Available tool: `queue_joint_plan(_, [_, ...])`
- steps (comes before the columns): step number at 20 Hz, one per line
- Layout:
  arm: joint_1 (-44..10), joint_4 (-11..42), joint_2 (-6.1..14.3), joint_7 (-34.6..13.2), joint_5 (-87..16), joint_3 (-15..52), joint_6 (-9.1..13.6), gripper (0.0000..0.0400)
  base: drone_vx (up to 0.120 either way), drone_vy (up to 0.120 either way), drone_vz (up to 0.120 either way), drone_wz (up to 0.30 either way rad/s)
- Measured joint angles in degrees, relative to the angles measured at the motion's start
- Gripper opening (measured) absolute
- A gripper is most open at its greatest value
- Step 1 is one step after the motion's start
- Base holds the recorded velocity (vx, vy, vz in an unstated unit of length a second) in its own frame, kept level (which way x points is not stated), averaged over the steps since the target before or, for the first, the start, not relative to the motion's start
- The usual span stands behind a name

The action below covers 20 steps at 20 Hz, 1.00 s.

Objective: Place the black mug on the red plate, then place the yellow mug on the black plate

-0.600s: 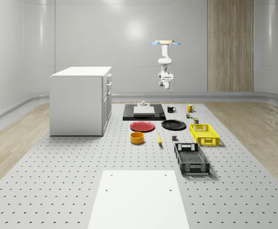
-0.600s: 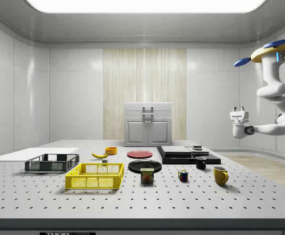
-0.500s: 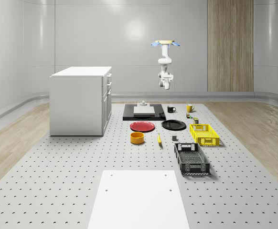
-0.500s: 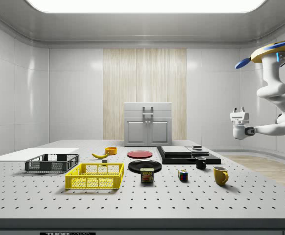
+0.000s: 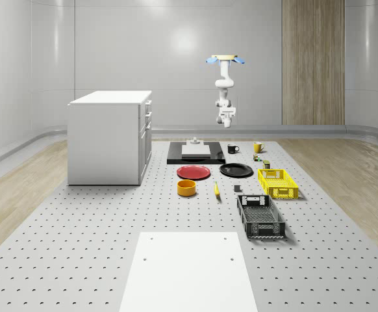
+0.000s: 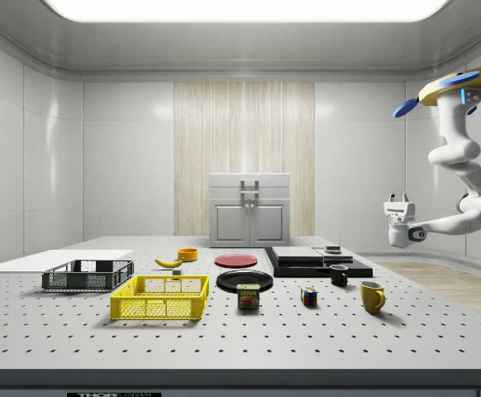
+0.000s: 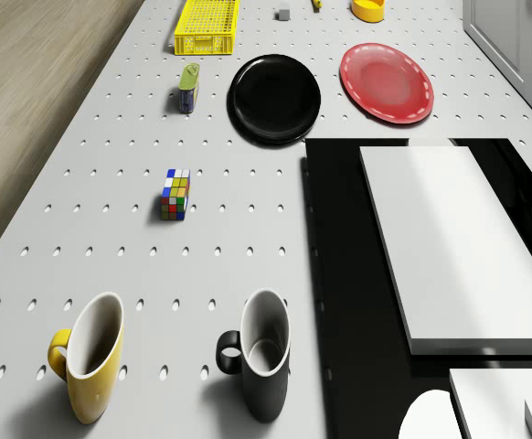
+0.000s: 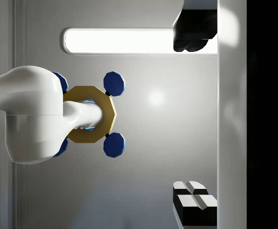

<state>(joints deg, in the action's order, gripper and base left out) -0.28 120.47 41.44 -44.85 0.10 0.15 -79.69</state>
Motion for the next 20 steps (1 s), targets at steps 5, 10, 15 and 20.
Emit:
queue_joint_plan(5, [-0.1,-2.4,-0.9,0.0,0.0,0.0,1.3,0.0400,0.120,0.000,0.000,0.000])
queue_joint_plan(10, [-0.1,-3.3,-1.2,0.0,0.0,0.1,1.6,0.0400,0.120,-0.064,0.000,0.000])
queue_joint_plan(15, [-0.1,-3.4,-1.2,0.1,0.0,0.1,1.6,0.0400,0.120,-0.080,0.000,0.000])
queue_joint_plan(20, [-0.2,-3.4,-1.0,0.1,0.0,0.1,1.4,0.0400,0.120,0.000,0.000,0.000])
